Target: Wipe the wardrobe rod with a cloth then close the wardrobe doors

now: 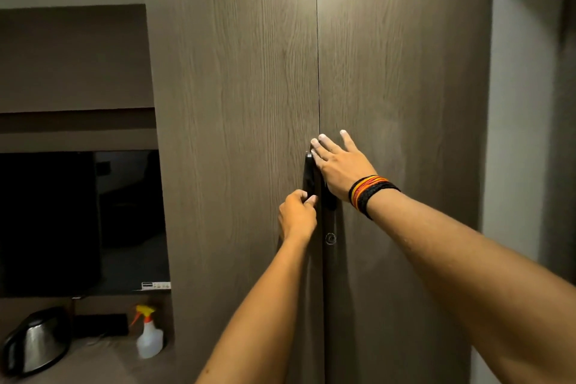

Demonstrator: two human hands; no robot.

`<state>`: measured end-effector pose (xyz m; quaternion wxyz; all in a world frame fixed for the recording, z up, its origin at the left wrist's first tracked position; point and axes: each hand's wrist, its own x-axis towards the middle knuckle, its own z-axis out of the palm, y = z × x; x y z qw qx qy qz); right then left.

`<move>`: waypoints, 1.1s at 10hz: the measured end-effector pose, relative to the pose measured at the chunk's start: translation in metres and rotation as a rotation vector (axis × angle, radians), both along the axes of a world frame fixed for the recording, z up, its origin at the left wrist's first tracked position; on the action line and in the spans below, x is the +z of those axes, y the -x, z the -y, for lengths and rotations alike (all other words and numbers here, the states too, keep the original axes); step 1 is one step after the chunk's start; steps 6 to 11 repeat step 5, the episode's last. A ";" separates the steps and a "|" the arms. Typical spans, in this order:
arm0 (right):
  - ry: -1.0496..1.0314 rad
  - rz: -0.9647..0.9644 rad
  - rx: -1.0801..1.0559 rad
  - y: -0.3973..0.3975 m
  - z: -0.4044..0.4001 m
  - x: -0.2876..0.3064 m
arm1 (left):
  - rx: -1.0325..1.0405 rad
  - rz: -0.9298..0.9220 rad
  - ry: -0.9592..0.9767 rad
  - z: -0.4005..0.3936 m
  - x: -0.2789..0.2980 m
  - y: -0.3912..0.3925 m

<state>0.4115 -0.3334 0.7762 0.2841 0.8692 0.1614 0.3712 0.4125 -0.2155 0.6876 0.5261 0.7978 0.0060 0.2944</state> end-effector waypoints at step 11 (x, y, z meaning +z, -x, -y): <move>-0.359 0.061 0.165 -0.008 -0.004 -0.014 | 0.216 0.279 -0.301 -0.007 0.000 0.005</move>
